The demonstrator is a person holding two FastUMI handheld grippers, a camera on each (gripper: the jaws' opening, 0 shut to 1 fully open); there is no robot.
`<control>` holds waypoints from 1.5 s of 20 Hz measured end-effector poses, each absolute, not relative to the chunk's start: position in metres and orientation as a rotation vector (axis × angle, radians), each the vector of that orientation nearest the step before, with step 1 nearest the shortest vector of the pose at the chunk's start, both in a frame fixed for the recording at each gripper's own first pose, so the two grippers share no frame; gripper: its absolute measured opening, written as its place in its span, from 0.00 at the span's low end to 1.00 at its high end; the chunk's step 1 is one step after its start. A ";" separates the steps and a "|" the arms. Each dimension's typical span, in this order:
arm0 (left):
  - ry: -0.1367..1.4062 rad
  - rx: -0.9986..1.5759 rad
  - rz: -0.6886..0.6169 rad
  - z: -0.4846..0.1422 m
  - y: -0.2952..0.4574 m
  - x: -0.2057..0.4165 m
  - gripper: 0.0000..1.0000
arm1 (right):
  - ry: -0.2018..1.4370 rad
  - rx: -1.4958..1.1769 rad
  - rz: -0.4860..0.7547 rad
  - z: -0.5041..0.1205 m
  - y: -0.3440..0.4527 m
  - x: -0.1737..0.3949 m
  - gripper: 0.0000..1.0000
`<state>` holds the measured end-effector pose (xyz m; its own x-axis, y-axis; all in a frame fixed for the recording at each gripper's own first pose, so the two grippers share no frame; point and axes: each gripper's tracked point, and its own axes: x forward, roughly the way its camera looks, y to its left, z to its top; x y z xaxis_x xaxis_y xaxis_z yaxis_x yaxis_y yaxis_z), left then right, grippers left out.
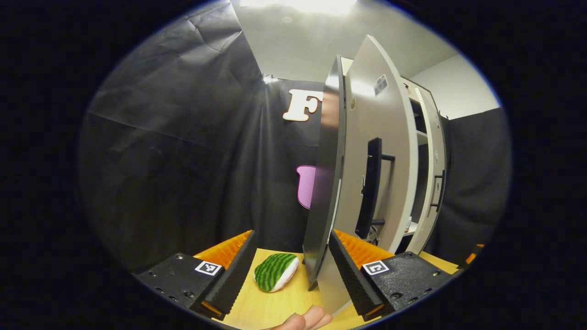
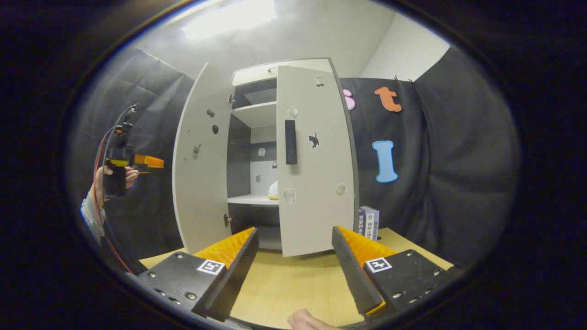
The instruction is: Grab one shoe with the right hand and put it into the shoe cabinet, grab the other shoe with the left hand and put it into the shoe cabinet; then close the right door with the right hand and the left door with the left hand.
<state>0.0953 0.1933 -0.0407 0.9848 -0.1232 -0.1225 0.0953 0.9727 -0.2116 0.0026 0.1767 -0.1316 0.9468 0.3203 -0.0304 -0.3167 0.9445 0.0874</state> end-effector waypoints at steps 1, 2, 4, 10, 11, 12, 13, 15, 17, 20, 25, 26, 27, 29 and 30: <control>0.142 -0.215 -0.123 -0.040 0.188 0.100 0.96 | 0.047 0.067 0.328 -0.134 0.175 0.002 0.94; 0.151 -0.213 -0.118 -0.037 0.185 0.107 0.96 | 0.049 0.046 0.320 -0.133 0.170 0.004 0.94; 0.158 -0.200 -0.102 -0.031 0.182 0.115 0.96 | 0.027 0.022 0.323 -0.129 0.168 0.005 0.94; 0.142 -0.168 -0.078 -0.011 0.165 0.126 0.91 | 0.033 0.023 0.353 -0.130 0.165 0.001 0.96; 0.150 -0.175 -0.057 -0.010 0.162 0.124 0.90 | 0.029 0.033 0.368 -0.128 0.165 -0.002 0.96; 0.163 -0.173 -0.046 -0.008 0.156 0.122 0.88 | 0.025 0.056 0.376 -0.125 0.164 -0.003 0.96; 0.186 -0.162 -0.052 -0.008 0.148 0.120 0.88 | 0.024 0.077 0.374 -0.126 0.161 -0.003 0.96; 0.212 -0.169 -0.104 -0.006 0.124 0.121 0.94 | 0.034 0.095 0.361 -0.127 0.155 -0.001 0.94; 0.232 -0.187 -0.157 -0.006 0.097 0.122 0.89 | 0.036 0.097 0.326 -0.128 0.146 0.002 0.93; 0.212 -0.164 -0.136 0.001 0.081 0.139 0.94 | 0.035 0.091 0.295 -0.127 0.138 0.006 0.95; 0.261 -0.193 -0.199 -0.016 0.030 0.146 0.89 | 0.026 0.116 0.271 -0.126 0.137 0.007 0.96; 0.269 -0.197 -0.225 -0.019 0.021 0.146 0.94 | 0.026 0.121 0.265 -0.126 0.135 0.005 0.96; 0.273 -0.200 -0.245 -0.019 0.013 0.145 0.94 | 0.026 0.124 0.254 -0.126 0.133 0.004 0.96; 0.268 -0.183 -0.248 -0.017 -0.008 0.148 0.95 | 0.016 0.118 0.231 -0.122 0.123 0.006 0.96; 0.266 -0.168 -0.253 -0.016 -0.018 0.149 0.95 | 0.009 0.111 0.231 -0.121 0.124 0.007 0.96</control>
<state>0.1486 -0.0181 -0.0165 0.9337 -0.2679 -0.2377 0.2238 0.9546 -0.1968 0.0070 0.1236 -0.1210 0.9734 0.2290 0.0037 -0.2280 0.9674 0.1104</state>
